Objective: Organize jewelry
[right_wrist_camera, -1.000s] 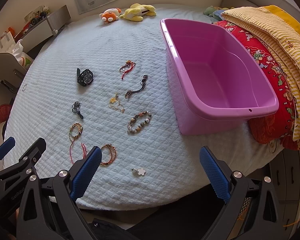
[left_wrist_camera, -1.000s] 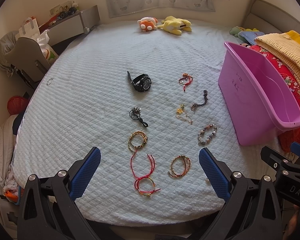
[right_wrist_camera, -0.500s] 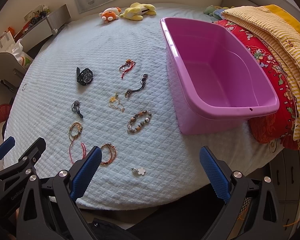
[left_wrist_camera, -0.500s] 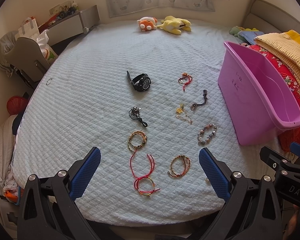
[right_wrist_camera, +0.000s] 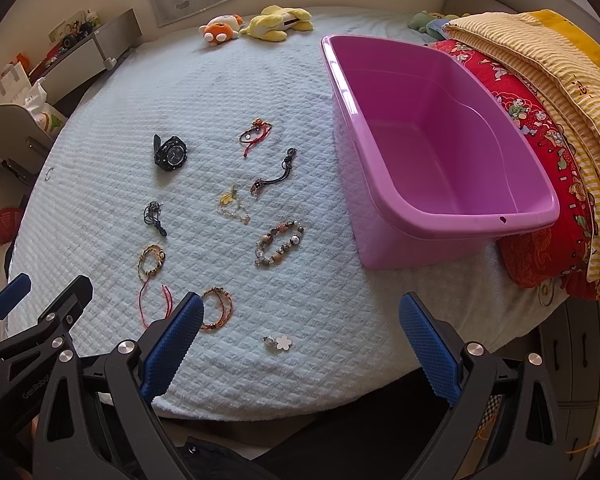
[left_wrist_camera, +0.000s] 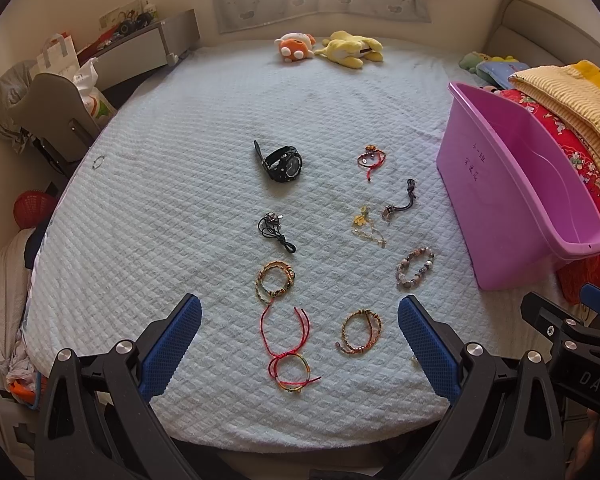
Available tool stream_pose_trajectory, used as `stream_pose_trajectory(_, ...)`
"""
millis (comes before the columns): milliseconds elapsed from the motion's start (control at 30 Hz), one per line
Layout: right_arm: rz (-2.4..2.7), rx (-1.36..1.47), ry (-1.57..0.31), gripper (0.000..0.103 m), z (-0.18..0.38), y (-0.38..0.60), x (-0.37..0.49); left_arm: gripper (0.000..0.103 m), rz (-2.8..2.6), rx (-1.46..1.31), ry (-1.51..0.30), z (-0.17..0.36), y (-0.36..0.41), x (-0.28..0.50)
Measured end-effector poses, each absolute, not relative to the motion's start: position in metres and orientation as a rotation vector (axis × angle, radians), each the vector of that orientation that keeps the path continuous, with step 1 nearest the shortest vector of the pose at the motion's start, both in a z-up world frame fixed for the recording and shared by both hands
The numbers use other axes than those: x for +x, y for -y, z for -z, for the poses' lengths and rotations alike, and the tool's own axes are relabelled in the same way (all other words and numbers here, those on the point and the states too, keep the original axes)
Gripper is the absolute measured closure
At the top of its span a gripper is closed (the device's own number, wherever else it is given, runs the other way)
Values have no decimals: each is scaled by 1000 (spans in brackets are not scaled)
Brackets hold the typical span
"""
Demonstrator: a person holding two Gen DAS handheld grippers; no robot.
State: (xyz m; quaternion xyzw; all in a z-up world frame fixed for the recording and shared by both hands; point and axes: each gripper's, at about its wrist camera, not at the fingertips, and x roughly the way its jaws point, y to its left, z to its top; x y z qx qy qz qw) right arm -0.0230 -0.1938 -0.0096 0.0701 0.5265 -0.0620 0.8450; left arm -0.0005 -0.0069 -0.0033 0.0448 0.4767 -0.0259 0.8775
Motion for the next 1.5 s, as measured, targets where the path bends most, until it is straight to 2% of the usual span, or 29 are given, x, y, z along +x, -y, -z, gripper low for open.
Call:
stream_pose_trajectory(367,98,130,-1117,9,17,188,-23,6,61,76,-995,7,2,-1)
stream_pose_trajectory(567,40,95,-1118,9,40,175,-30,6,43,75,-969,17,-19,4)
stream_pose_trajectory(1000,-40,97,-1116,10,125,169,-52,6,67,38,-1021,93,-57,-8)
stream_pose_trajectory(1233,-62,150,-1069,10,158,183,-58,6,96,38,-1021,129,-56,-23)
stream_pose_trajectory(1500,-43,73,-1034,10,190,183,-54,6,112,67,-1026,164,-49,-35)
